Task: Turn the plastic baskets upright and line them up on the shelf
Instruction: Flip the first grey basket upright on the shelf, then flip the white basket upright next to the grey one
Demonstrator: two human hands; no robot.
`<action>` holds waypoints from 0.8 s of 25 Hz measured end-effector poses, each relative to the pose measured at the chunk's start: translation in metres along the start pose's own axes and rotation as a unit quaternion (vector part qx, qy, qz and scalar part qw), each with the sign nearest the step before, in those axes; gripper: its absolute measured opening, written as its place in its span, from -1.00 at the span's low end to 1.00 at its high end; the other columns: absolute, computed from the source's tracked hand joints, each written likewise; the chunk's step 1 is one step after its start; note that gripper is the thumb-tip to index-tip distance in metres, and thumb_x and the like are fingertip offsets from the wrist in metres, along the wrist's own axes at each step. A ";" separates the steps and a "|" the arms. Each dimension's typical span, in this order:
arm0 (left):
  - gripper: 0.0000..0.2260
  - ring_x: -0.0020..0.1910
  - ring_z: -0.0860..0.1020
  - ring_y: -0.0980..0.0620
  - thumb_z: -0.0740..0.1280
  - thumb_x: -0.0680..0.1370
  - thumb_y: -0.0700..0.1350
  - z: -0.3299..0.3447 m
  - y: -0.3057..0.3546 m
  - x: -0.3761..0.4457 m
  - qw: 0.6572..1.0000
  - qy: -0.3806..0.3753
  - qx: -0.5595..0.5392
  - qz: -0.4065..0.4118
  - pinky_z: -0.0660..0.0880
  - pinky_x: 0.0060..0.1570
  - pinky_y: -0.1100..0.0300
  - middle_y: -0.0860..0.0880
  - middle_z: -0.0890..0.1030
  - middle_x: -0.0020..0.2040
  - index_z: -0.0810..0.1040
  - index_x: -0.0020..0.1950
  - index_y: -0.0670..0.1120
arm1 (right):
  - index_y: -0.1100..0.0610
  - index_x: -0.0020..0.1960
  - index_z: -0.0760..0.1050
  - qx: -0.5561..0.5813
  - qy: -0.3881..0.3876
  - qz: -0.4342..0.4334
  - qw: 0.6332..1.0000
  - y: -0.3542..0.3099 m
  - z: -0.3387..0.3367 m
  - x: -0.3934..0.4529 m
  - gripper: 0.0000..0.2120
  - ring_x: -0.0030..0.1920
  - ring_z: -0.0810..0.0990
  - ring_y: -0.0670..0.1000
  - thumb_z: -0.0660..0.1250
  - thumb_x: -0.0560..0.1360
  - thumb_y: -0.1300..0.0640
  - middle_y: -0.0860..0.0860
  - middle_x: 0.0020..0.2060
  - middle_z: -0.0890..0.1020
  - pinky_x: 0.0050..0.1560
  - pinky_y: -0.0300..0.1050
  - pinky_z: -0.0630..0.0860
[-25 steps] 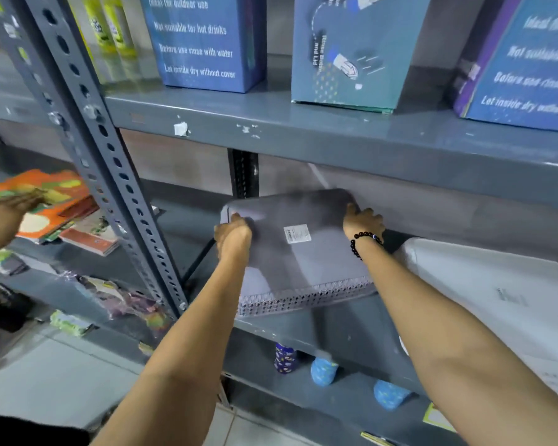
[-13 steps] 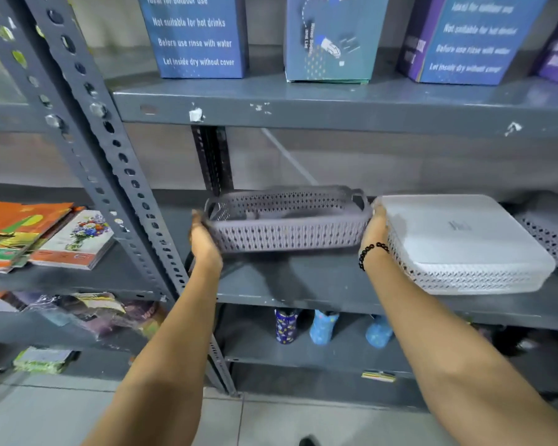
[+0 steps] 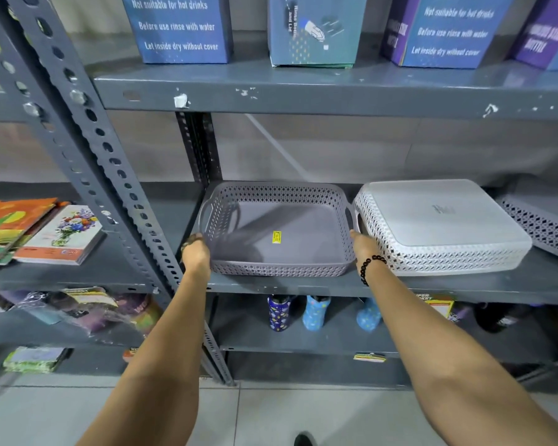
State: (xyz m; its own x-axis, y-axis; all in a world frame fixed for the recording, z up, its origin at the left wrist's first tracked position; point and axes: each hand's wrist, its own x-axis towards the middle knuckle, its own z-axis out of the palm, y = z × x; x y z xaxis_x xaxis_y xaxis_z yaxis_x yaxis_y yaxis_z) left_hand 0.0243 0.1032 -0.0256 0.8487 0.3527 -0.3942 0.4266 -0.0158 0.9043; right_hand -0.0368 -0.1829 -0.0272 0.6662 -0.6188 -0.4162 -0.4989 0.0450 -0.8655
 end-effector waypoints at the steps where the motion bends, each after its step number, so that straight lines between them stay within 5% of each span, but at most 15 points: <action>1: -0.63 0.38 0.41 -0.22 0.08 0.63 -0.16 -0.001 0.000 -0.003 1.000 -0.004 0.021 0.002 0.38 0.33 -0.02 -0.26 0.44 0.39 0.39 0.38 -0.27 | 0.35 0.21 0.47 -0.012 0.002 -0.007 1.000 -0.002 0.000 -0.002 -0.63 0.09 0.54 0.20 0.15 0.58 0.09 0.27 0.07 0.56 0.12 0.02 0.44; 5: -0.67 0.22 0.52 -0.20 0.04 0.61 -0.27 0.002 0.006 -0.014 0.991 0.084 0.096 0.045 0.46 0.17 0.00 -0.22 0.55 0.26 0.46 0.30 -0.26 | 0.24 -0.05 0.47 -0.056 0.010 -0.069 0.996 -0.001 0.001 -0.002 -0.78 -0.09 0.43 0.07 0.11 0.58 0.15 0.17 -0.18 0.48 -0.15 -0.14 0.34; 7: -0.67 0.17 0.55 -0.24 0.06 0.61 -0.24 0.009 0.010 -0.026 0.980 0.122 0.117 0.105 0.49 0.12 -0.03 -0.27 0.58 0.21 0.45 0.31 -0.24 | 0.26 -0.05 0.49 -0.084 0.046 -0.133 0.986 -0.005 0.000 -0.004 -0.79 -0.09 0.45 0.09 0.11 0.57 0.19 0.15 -0.20 0.48 -0.13 -0.10 0.40; 11: -0.69 0.21 0.53 -0.25 0.09 0.63 -0.18 0.045 0.024 -0.046 0.959 0.105 0.171 0.198 0.44 0.20 -0.06 -0.29 0.55 0.23 0.42 0.31 -0.26 | -0.01 -0.21 0.42 -0.105 0.071 -0.225 0.966 -0.022 -0.010 -0.007 -0.76 -0.22 0.41 0.01 0.11 0.56 0.22 -0.04 -0.30 0.41 -0.09 -0.12 0.36; 13: -0.69 0.24 0.50 -0.24 0.10 0.63 -0.18 0.074 0.031 -0.060 0.953 0.069 0.175 0.235 0.42 0.20 -0.04 -0.28 0.53 0.26 0.40 0.32 -0.27 | 0.13 0.04 0.51 -0.110 0.077 -0.247 0.960 -0.030 -0.022 -0.010 -0.81 -0.09 0.52 0.11 0.13 0.56 0.24 0.15 -0.15 0.56 0.04 -0.09 0.44; 16: -0.71 0.20 0.52 -0.25 0.10 0.64 -0.17 0.134 0.039 -0.086 0.949 0.000 0.169 0.267 0.43 0.12 -0.02 -0.29 0.54 0.23 0.41 0.28 -0.29 | 0.26 0.40 0.34 -0.124 0.097 -0.253 0.955 -0.036 -0.055 -0.001 -0.61 0.27 0.49 0.22 0.12 0.58 0.22 0.25 0.26 0.53 0.31 -0.03 0.39; 20: -0.71 0.13 0.54 -0.28 0.10 0.63 -0.15 0.229 0.044 -0.127 0.932 -0.092 0.175 0.303 0.46 0.04 -0.05 -0.33 0.57 0.15 0.44 0.24 -0.28 | 0.26 0.43 0.29 -0.149 0.142 -0.254 0.945 -0.036 -0.118 0.031 -0.58 0.24 0.51 0.22 0.11 0.59 0.21 0.27 0.23 0.55 0.27 -0.01 0.42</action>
State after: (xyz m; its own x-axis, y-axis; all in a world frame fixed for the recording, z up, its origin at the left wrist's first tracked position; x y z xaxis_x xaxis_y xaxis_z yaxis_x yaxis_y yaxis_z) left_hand 0.0070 -0.1566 0.0262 0.9926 0.0143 0.1210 -0.0997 -0.4751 0.8742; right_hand -0.0638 -0.2966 0.0241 0.7075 -0.6884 0.1599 -0.3165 -0.5109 -0.7992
